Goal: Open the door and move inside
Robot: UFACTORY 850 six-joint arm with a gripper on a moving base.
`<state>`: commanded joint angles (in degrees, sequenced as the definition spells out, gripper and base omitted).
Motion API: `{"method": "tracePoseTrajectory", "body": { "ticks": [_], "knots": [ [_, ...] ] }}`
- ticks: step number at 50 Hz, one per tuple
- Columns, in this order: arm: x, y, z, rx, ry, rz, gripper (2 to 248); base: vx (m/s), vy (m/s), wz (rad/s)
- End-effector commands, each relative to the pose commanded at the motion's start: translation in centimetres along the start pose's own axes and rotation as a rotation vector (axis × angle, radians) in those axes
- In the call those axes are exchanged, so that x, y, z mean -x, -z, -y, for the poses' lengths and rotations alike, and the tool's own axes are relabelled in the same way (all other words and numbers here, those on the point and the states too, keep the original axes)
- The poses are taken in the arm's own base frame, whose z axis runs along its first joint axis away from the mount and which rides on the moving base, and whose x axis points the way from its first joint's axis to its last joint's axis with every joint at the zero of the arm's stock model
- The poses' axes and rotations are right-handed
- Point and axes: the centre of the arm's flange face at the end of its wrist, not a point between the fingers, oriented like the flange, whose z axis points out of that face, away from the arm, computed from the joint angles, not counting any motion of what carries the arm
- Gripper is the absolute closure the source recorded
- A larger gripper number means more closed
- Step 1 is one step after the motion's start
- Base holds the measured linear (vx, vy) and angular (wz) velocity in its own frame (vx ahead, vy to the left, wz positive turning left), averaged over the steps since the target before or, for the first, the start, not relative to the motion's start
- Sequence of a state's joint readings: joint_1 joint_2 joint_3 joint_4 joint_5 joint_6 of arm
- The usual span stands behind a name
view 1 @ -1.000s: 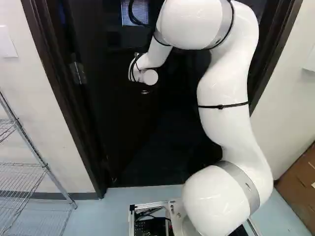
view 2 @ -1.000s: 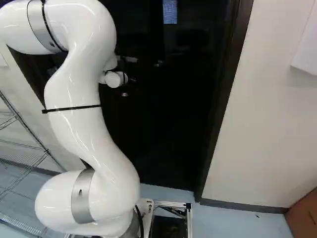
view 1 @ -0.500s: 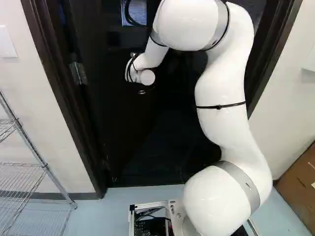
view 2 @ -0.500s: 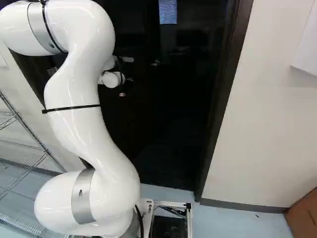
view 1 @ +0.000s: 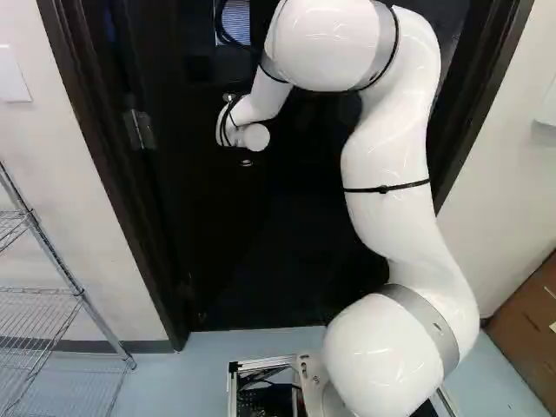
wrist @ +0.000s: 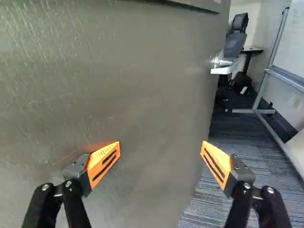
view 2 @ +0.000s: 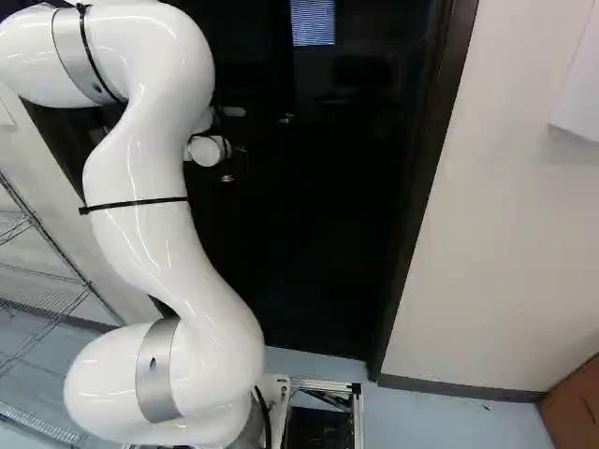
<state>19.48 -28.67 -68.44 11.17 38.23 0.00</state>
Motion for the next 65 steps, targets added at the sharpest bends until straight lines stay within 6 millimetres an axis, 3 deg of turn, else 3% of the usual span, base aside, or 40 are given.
{"method": "tracePoseTrajectory", "body": {
  "ticks": [31, 65],
  "knots": [
    [0.2, -0.5, 2.2, -0.081, 0.078, -0.002, 3, 0.0, 0.0, 0.0],
    [0.5, -2.3, 4.9, -0.119, 0.086, -0.014, 3, 0.0, 0.0, 0.0]
  ]
}}
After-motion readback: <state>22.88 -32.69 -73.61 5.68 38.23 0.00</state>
